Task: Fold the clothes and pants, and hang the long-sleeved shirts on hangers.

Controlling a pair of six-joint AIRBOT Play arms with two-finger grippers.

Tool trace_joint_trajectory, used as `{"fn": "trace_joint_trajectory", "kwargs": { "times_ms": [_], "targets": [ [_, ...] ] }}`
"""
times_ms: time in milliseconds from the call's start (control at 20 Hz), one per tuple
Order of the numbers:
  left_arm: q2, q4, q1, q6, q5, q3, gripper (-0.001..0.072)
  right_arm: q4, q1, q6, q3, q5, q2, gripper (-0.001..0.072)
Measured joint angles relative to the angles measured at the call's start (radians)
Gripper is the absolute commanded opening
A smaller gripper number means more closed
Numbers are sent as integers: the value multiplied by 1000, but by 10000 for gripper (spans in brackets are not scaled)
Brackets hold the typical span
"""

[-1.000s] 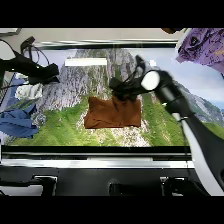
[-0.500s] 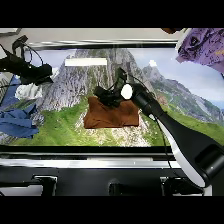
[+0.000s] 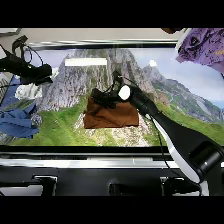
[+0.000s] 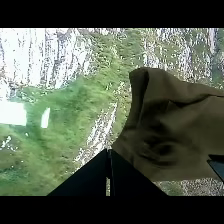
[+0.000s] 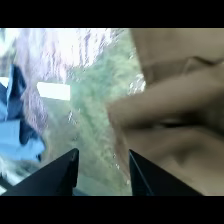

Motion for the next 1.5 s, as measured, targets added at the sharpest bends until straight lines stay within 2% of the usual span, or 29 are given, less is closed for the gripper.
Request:
{"fn": "trace_joint_trajectory", "kwargs": {
  "times_ms": [50, 250, 300, 350, 650, 900, 1150, 1400, 1500],
  "targets": [
    [0, 0, 0, 0, 0, 0, 17, 14, -3, -27, 0, 10, 11, 430],
    [0, 0, 0, 0, 0, 0, 18, 32, -58, -97, 0, 63, 79, 437],
    [0, 0, 0, 0, 0, 0, 17, 34, -90, -111, 0, 85, 102, 510],
    [0, 0, 0, 0, 0, 0, 17, 35, -129, -126, 0, 112, 124, 544],
    [1, 28, 2, 0, -2, 0, 18, 37, -553, -303, -31, 356, 204, 555],
    [1, 41, 17, 2, -2, 0, 18, 108, -814, -488, -225, 468, 171, 555],
    [1, 46, 27, 7, -2, 0, 18, 224, -814, -651, -346, 483, 44, 549],
    [1, 50, 29, 7, -2, 0, 18, 305, -713, -725, -370, 420, -60, 526],
    [1, 50, 29, 7, -2, 0, 18, 331, -672, -739, -372, 386, -80, 490]
  ]
}}
